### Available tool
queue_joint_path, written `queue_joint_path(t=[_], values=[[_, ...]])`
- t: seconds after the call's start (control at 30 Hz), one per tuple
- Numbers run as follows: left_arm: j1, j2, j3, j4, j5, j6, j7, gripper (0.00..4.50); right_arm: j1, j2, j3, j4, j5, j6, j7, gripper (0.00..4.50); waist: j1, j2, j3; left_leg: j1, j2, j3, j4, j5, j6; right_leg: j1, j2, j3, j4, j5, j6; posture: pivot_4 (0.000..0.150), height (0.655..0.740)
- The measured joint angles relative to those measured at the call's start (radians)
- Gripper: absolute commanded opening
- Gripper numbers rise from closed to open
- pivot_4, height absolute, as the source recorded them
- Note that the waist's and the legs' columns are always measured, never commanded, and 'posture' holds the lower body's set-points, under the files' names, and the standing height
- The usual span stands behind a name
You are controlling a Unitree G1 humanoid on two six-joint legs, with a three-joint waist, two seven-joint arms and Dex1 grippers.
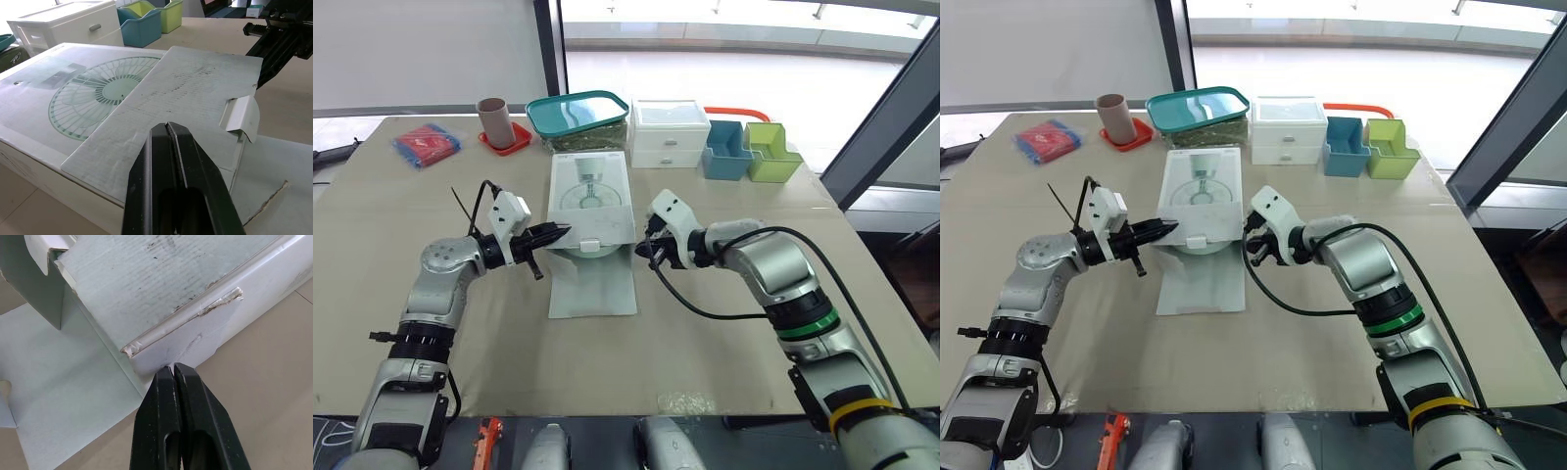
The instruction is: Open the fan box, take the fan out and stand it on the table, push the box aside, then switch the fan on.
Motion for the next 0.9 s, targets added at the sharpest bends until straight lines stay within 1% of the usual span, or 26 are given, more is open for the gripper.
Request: queue_joint_path(t=[0.2, 0.5, 0.9], values=[[0.002, 0.000, 0.000, 0.000, 0.000, 0.000, 0.000, 0.00, 0.003, 0.000, 0.000, -0.013, 0.001, 0.004, 0.007, 0.04, 0.000, 0.000, 0.000, 0.000, 0.000, 0.000, 0.000, 0.000, 0.000, 0.000, 0.000, 0.000, 0.000, 0.000, 0.000, 0.150, 0.7400], [0.002, 0.000, -0.003, 0.000, 0.001, -0.004, -0.003, 0.00, 0.035, -0.047, 0.000, -0.054, 0.010, -0.009, 0.036, 0.04, 0.000, 0.000, 0.000, 0.000, 0.000, 0.000, 0.000, 0.000, 0.000, 0.000, 0.000, 0.000, 0.000, 0.000, 0.000, 0.150, 0.7400], [-0.003, -0.002, -0.011, 0.013, 0.002, -0.020, -0.005, 0.00, 0.122, -0.203, -0.021, -0.224, 0.095, -0.018, 0.171, 0.04, 0.003, 0.000, 0.000, 0.000, 0.000, 0.000, 0.000, 0.000, 0.000, 0.001, 0.000, 0.000, 0.000, 0.000, 0.001, 0.150, 0.7400]])
